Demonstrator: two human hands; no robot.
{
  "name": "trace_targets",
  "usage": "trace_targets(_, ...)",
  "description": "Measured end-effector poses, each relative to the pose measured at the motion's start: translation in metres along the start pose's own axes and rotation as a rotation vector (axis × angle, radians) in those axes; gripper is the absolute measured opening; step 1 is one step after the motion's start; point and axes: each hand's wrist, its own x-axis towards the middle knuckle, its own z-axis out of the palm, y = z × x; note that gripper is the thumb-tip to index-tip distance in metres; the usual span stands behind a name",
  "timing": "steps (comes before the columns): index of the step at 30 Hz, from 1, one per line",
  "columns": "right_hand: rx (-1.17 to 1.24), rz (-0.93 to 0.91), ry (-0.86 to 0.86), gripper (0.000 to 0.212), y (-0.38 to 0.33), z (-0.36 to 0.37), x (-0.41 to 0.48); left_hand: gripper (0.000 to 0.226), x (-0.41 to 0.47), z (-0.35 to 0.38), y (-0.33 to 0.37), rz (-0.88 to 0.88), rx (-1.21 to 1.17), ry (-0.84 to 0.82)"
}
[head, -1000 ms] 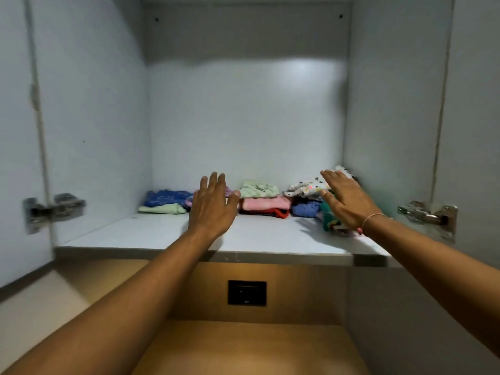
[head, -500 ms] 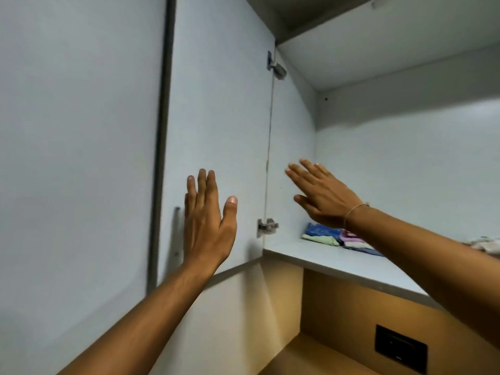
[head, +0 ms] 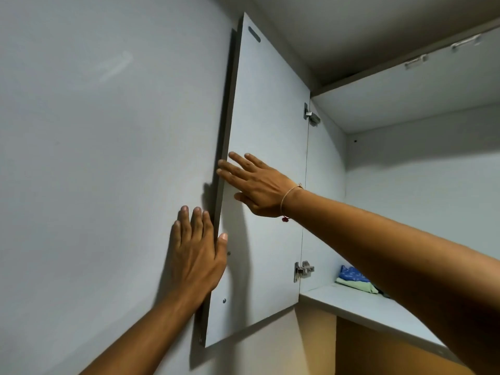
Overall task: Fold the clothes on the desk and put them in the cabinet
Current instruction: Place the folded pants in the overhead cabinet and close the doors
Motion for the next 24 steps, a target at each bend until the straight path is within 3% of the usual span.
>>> trace_targets(8,-0.111,-0.047,-0.033,0.059,0.003,0.004,0.011,0.067,-0.002,0.014,-0.004,0.064,-0.093,0.015)
trace_targets(12,-0.087,-0.056,-0.014,0.059,0.013,-0.005,-0.016,0.061,-0.012,0.007,0.015,0.116,-0.305,0.061)
trace_targets(19,-0.025,0.044,0.006,0.062,0.053,-0.029,-0.134,0.053,-0.031,0.026,0.095,0.404,-0.813,0.051)
trace_targets(24,-0.091,0.216,-0.122,0.064,0.091,-0.039,-0.249,0.049,-0.022,0.071,0.194,0.541,-0.934,-0.151)
